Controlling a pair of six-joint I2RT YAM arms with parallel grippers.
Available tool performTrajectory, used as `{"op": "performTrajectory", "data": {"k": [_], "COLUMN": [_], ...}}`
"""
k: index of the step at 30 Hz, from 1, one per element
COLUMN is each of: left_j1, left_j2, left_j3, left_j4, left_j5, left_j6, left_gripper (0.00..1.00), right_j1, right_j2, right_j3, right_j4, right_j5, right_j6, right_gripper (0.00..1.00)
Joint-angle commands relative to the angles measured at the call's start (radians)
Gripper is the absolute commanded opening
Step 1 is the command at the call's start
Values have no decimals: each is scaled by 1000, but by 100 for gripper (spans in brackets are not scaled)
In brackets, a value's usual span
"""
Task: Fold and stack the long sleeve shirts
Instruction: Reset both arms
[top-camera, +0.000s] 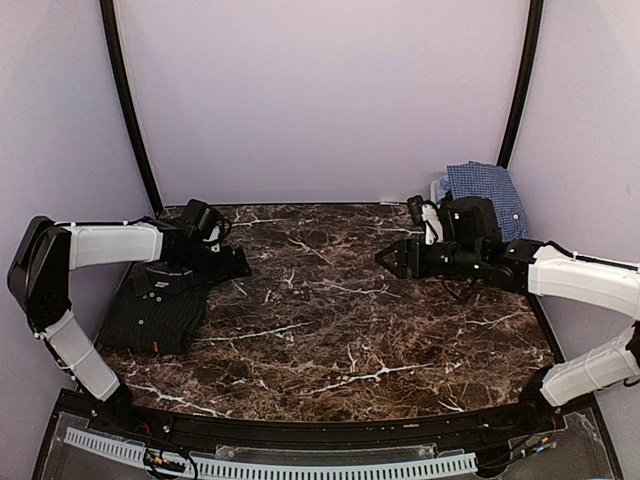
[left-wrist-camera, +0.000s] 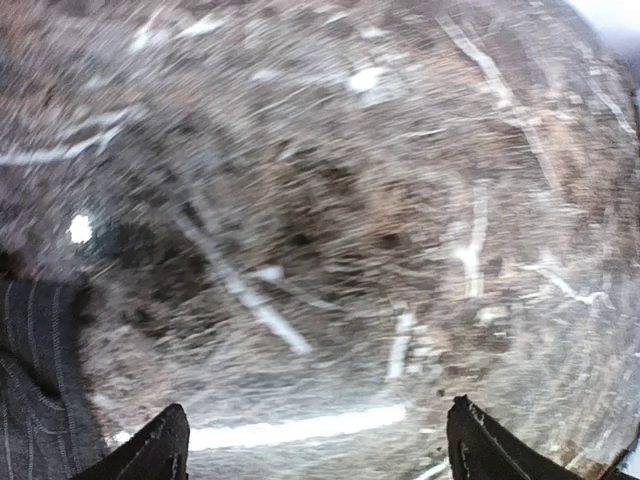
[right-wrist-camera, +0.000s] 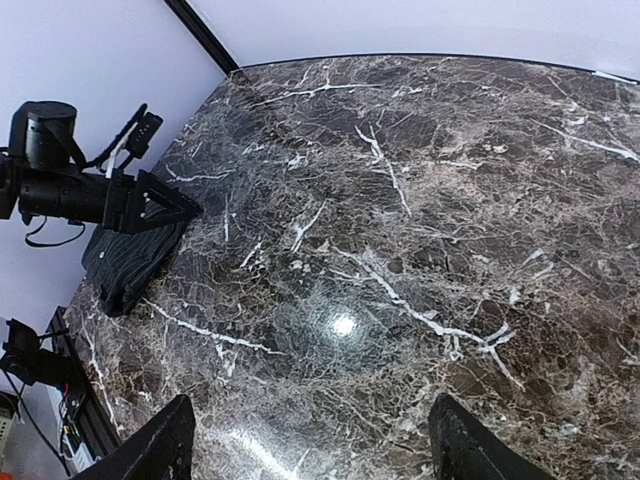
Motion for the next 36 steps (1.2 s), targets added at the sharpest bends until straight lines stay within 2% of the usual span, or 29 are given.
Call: {"op": "performTrajectory", "data": {"k": [1, 3, 4, 11, 24, 36], "left_j1": [-25, -36, -41, -114, -154, -154], "left_j2": [-61, -71, -75, -144, -342, -400], "left_j3": [64, 87, 99, 122, 85, 120], "left_j4": [44, 51, 54, 111, 162, 129], "left_j5": [78, 101, 108, 168, 198, 188], "left_j6": [80, 100, 104, 144, 186, 247], "left_gripper": [91, 98, 99, 99, 99, 99], "right_j1": [-2, -2, -2, -1, -2, -1], "right_j2": [-36, -49, -55, -91, -188, -238], "right_j3": [5, 2, 3, 5, 4, 5], "right_j4": [28, 28, 29, 38, 6, 7], "right_j5": [68, 93, 106, 199, 301, 348], "right_j6": [51, 66, 74, 129, 204, 218], "right_gripper": [80, 85, 89, 99, 98, 99]}}
